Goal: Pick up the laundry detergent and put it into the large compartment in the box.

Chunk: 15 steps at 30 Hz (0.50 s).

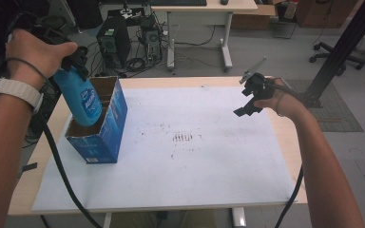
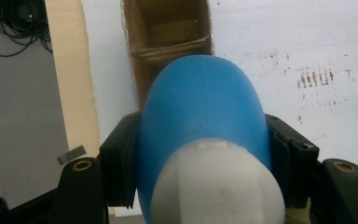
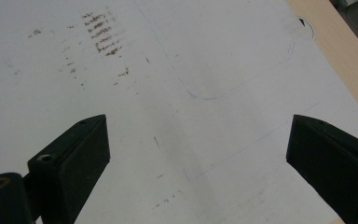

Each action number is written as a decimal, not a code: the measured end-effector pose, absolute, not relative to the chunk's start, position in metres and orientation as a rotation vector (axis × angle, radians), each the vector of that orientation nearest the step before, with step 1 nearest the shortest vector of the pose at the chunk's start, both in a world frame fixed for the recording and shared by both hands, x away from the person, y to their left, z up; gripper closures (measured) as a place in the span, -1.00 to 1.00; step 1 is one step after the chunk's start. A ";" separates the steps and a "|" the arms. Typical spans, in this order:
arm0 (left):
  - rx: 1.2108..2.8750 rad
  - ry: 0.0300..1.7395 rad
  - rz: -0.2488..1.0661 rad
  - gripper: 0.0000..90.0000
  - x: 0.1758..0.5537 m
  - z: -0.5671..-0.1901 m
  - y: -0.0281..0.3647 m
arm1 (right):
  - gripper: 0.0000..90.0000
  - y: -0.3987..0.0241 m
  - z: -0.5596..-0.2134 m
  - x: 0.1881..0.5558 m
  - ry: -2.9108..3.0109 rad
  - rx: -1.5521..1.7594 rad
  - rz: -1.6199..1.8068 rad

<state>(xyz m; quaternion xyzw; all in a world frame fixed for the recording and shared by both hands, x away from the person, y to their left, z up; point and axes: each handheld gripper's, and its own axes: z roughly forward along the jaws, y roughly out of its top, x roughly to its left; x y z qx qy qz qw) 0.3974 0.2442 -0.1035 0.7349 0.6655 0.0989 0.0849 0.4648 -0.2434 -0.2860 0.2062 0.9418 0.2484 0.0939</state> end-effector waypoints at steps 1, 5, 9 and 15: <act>2.191 1.988 0.290 -0.17 0.398 -0.105 0.245 | -0.87 -0.244 -0.286 0.465 2.793 0.612 0.737; 2.194 1.989 0.286 -0.17 0.400 -0.112 0.246 | -0.87 -0.244 -0.286 0.465 2.792 0.613 0.739; 2.199 1.988 0.289 -0.17 0.401 -0.118 0.247 | -0.87 -0.243 -0.287 0.465 2.796 0.613 0.735; 2.196 1.996 0.291 -0.17 0.403 -0.128 0.250 | -0.87 -0.243 -0.287 0.466 2.796 0.615 0.734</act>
